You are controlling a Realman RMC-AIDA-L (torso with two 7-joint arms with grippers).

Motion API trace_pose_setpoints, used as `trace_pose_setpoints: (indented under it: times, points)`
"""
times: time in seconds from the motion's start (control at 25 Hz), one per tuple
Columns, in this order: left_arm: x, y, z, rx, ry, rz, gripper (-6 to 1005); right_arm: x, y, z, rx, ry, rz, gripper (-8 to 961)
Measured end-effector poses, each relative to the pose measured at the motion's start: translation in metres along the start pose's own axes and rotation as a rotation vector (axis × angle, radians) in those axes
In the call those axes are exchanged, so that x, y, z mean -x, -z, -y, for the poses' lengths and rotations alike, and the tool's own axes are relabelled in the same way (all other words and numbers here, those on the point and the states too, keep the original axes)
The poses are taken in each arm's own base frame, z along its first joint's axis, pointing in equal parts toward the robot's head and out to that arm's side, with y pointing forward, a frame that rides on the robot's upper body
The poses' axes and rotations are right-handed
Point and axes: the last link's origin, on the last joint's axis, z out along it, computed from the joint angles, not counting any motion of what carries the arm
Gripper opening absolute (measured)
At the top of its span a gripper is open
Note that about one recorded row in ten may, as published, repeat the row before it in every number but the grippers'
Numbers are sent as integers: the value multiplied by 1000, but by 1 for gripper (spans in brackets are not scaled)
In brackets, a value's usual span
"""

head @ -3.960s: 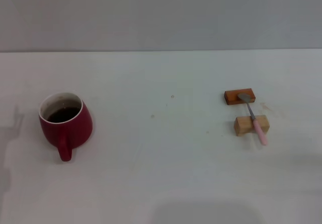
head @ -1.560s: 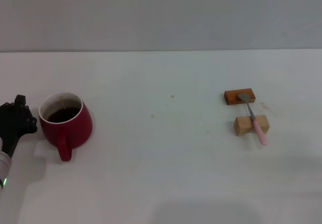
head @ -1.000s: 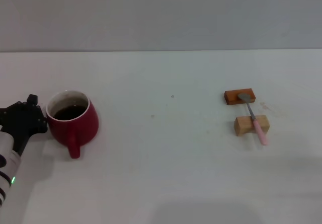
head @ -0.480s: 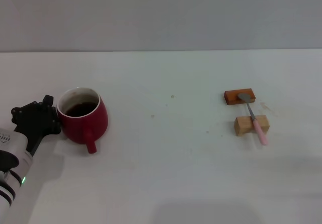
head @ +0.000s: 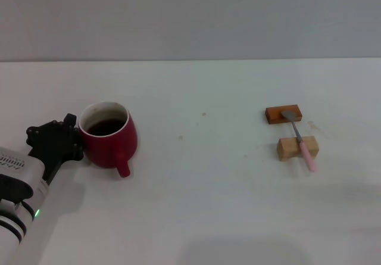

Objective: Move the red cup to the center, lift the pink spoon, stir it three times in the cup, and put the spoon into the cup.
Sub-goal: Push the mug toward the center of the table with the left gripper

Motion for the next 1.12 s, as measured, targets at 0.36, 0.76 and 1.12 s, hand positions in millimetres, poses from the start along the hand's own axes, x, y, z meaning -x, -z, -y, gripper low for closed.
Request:
trace_pose_setpoints:
  times: [0.36,0.76,1.12]
  points:
    - [-3,-2,-10,44,-5,-11,39,0,-1,0,1,-6,1,796]
    - [-12,-7,-25,105,-10,-39,46,0,0,0,0,-6,0,795]
    - [-19,-12,-43,180,-20,-49,52,0,0,1,-1,-6,-1,796]
